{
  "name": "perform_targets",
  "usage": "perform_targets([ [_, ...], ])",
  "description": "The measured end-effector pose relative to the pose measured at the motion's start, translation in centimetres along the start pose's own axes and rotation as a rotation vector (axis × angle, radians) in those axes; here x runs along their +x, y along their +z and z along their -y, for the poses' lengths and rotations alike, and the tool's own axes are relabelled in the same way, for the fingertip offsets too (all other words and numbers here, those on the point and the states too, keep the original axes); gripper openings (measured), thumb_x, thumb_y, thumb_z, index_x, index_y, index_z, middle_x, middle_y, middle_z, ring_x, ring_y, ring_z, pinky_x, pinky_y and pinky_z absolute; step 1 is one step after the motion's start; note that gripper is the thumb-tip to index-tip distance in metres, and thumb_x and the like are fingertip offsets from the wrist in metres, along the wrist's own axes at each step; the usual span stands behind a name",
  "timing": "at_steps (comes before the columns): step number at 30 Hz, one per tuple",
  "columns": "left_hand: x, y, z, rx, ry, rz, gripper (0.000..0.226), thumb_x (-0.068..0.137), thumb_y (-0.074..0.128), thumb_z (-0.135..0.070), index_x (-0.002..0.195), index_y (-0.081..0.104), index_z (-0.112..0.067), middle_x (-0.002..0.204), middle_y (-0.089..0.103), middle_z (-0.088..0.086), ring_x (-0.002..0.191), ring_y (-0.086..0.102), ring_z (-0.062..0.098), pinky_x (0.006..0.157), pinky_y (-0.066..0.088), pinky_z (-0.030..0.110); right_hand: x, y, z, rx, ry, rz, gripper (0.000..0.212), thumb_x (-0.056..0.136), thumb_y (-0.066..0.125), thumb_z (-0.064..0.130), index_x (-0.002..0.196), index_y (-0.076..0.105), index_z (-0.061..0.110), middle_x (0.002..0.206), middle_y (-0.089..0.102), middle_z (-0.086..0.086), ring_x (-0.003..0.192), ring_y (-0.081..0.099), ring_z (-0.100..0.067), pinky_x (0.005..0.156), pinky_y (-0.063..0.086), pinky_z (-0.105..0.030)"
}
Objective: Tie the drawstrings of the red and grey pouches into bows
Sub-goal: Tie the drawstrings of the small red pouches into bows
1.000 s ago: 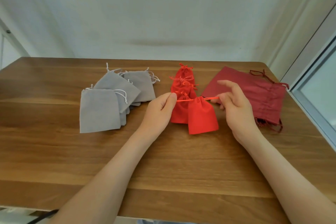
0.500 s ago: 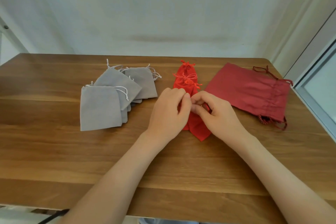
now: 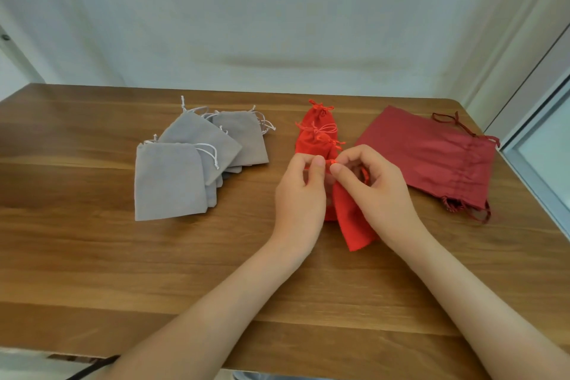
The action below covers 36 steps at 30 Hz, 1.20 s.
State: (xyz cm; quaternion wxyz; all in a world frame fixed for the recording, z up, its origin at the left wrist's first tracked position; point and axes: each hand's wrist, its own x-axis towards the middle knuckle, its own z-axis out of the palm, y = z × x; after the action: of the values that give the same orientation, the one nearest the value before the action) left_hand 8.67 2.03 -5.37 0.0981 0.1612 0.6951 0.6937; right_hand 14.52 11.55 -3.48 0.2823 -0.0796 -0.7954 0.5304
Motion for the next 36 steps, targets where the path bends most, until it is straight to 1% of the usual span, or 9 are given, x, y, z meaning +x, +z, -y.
perform_targets([
  [3,-0.12,0.22,-0.03,0.022,-0.004,0.014,0.016,0.092,0.049,-0.035,0.079,0.059,-0.032,0.074,0.065,-0.006,0.072,0.061,0.018,0.072,0.052,0.046,-0.05,-0.01,-0.11,-0.029,-0.005,-0.049,0.008,0.087,0.064,0.006,0.082,0.062,0.012,0.073,0.063,-0.001,0.064,0.049,-0.012,0.062,0.040,-0.023],
  [5,-0.15,0.20,-0.26,0.040,-0.002,0.022,0.015,0.096,0.051,-0.027,0.083,0.059,-0.029,0.079,0.066,-0.005,0.073,0.059,0.011,0.069,0.048,0.038,-0.08,0.07,-0.25,-0.073,0.004,-0.071,0.008,0.087,0.063,0.006,0.085,0.062,0.013,0.073,0.062,0.003,0.064,0.048,-0.006,0.061,0.039,-0.015],
  [10,0.04,0.08,-0.04,0.109,-0.045,0.097,0.010,0.088,0.058,-0.029,0.081,0.064,-0.026,0.083,0.068,-0.005,0.087,0.064,0.017,0.084,0.053,0.047,0.00,-0.02,-0.60,-0.213,0.022,-0.055,0.021,0.088,0.060,0.005,0.103,0.066,0.019,0.082,0.065,0.010,0.075,0.057,0.000,0.070,0.039,-0.007],
  [16,0.07,-0.10,-0.30,-0.006,-0.090,0.150,0.018,0.092,0.057,-0.014,0.078,0.066,-0.019,0.075,0.070,0.001,0.074,0.069,0.016,0.077,0.058,0.041,0.44,-0.62,-0.54,-0.208,0.081,-0.065,0.014,0.087,0.060,0.005,0.084,0.066,0.018,0.077,0.064,0.015,0.076,0.058,0.007,0.071,0.039,-0.004],
  [18,0.03,-0.10,-0.43,0.008,-0.066,0.170,0.019,0.094,0.055,-0.016,0.081,0.068,-0.020,0.079,0.072,0.001,0.076,0.070,0.017,0.077,0.057,0.039,0.48,-0.67,-0.53,-0.178,0.084,-0.069,0.013,0.087,0.060,0.005,0.082,0.065,0.016,0.077,0.064,0.012,0.075,0.057,0.003,0.070,0.039,-0.006],
  [23,-0.10,-0.07,-0.26,0.174,0.050,0.198,0.022,0.087,0.047,-0.040,0.090,0.068,-0.033,0.086,0.071,-0.002,0.087,0.067,0.020,0.085,0.051,0.051,0.37,-0.72,-0.56,-0.116,0.064,-0.095,0.012,0.085,0.062,0.004,0.080,0.064,0.015,0.078,0.063,0.008,0.075,0.056,-0.004,0.072,0.042,-0.014],
  [28,-0.74,-0.19,-0.71,0.301,0.187,0.186,0.019,0.096,0.051,-0.034,0.094,0.067,-0.024,0.080,0.064,-0.012,0.078,0.056,-0.001,0.072,0.041,0.018,0.47,-0.61,-0.33,0.059,0.044,-0.100,0.024,0.085,0.060,-0.003,0.101,0.056,0.015,0.081,0.065,0.001,0.077,0.058,-0.006,0.076,0.042,-0.015],
  [31,-0.71,-0.19,-0.45,0.397,0.301,0.191,0.015,0.093,0.057,-0.030,0.097,0.066,-0.018,0.091,0.065,-0.007,0.085,0.055,0.004,0.074,0.039,0.015,0.58,-0.66,-0.34,0.249,0.076,-0.069,0.032,0.086,0.058,-0.007,0.107,0.053,0.018,0.079,0.066,-0.002,0.081,0.060,-0.009,0.082,0.044,-0.021],
  [36,-0.12,-0.29,-0.06,0.441,0.369,0.171,0.009,0.091,0.060,-0.017,0.087,0.066,-0.011,0.080,0.058,-0.004,0.079,0.050,0.008,0.069,0.034,0.015,0.67,-0.79,-0.70,0.557,0.136,-0.001,0.031,0.085,0.055,-0.010,0.106,0.053,0.013,0.076,0.064,-0.002,0.079,0.058,-0.014,0.077,0.047,-0.023],
])
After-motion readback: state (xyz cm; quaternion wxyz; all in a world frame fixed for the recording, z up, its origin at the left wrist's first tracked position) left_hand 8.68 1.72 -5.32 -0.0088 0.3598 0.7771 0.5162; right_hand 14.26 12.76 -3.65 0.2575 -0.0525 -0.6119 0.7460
